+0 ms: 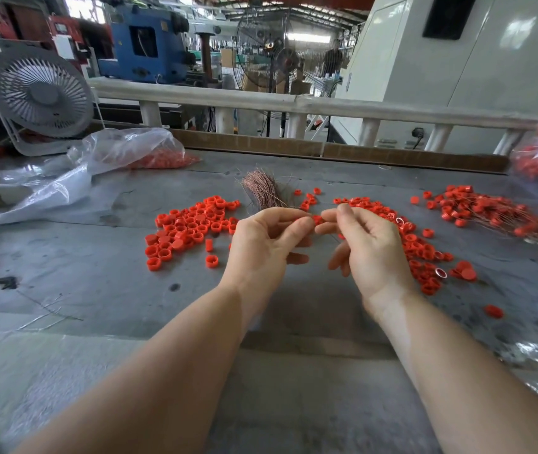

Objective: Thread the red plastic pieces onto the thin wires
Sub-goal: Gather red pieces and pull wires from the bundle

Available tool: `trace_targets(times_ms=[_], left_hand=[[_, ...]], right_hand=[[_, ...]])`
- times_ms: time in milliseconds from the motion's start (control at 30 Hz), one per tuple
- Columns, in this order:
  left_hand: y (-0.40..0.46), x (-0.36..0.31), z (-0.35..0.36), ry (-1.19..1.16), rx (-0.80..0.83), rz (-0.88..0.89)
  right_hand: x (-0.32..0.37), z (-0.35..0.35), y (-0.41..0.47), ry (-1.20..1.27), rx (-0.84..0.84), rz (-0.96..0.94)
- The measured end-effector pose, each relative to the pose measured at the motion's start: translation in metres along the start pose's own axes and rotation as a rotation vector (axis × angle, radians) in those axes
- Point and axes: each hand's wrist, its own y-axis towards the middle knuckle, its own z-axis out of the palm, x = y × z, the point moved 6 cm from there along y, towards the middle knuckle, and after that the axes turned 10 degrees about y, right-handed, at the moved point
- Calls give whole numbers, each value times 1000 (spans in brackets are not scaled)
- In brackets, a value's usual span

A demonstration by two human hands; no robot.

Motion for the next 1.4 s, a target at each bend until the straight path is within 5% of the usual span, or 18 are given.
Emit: trace_targets(times_ms=[267, 500, 1133, 1400], left_hand=[[0, 0, 4, -67, 46, -16], [-5, -9, 13, 114, 128, 127], [-5, -3, 14, 204, 118, 158], [-1, 6, 11, -126, 150, -99]], right_hand=[[5, 0, -1, 10, 5, -22], [-2, 25, -11, 110, 350, 119], [-1, 22, -10, 132, 271, 94], [2, 19, -8, 115, 243, 85]])
